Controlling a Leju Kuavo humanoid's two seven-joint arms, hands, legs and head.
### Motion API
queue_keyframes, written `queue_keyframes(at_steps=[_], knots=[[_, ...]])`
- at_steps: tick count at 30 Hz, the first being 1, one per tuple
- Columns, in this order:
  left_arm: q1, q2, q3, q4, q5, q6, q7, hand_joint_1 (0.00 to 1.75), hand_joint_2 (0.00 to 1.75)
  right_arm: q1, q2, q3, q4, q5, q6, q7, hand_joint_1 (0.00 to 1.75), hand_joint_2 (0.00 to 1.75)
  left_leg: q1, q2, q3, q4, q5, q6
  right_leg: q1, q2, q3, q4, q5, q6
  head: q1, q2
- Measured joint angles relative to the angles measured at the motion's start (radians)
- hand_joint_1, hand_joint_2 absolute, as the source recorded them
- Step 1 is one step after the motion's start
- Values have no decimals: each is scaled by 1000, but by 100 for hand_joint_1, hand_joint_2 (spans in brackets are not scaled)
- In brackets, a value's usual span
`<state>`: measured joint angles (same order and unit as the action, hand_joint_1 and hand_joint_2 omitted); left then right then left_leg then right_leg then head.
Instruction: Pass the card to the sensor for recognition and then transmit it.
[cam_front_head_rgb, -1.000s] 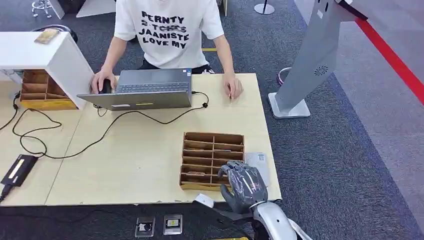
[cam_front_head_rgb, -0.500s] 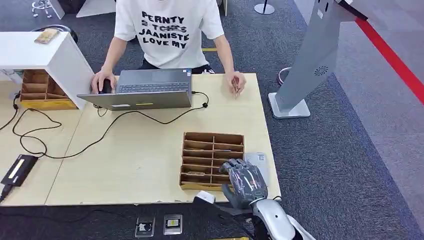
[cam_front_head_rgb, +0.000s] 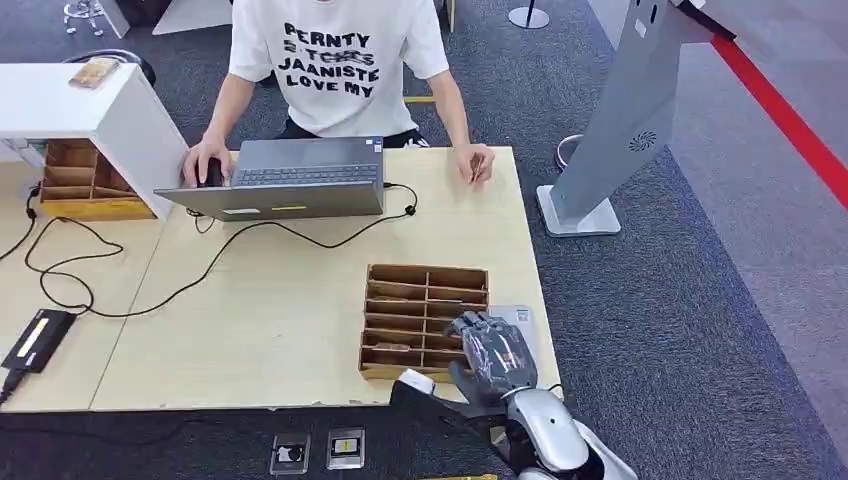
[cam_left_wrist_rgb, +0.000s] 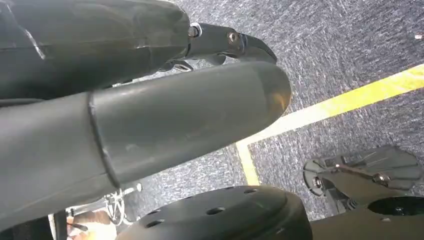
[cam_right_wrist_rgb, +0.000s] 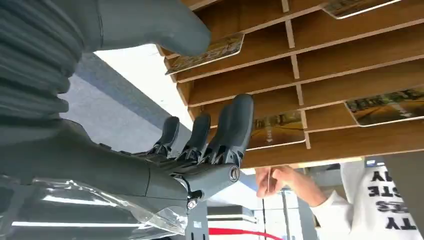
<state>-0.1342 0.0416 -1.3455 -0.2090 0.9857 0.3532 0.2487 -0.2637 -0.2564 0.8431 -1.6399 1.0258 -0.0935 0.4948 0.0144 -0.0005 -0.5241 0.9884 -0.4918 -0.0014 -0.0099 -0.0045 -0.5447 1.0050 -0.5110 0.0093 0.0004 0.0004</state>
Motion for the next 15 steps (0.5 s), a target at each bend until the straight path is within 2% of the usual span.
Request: queue_keyframes(at_steps=[15], knots=[[0, 0, 0, 0, -16, 0, 0, 0, 0, 0, -9, -27, 43, -9, -10, 31, 80, 175, 0, 0, 0, 0, 0, 0, 0, 0, 0, 0, 0, 0, 0, 0]])
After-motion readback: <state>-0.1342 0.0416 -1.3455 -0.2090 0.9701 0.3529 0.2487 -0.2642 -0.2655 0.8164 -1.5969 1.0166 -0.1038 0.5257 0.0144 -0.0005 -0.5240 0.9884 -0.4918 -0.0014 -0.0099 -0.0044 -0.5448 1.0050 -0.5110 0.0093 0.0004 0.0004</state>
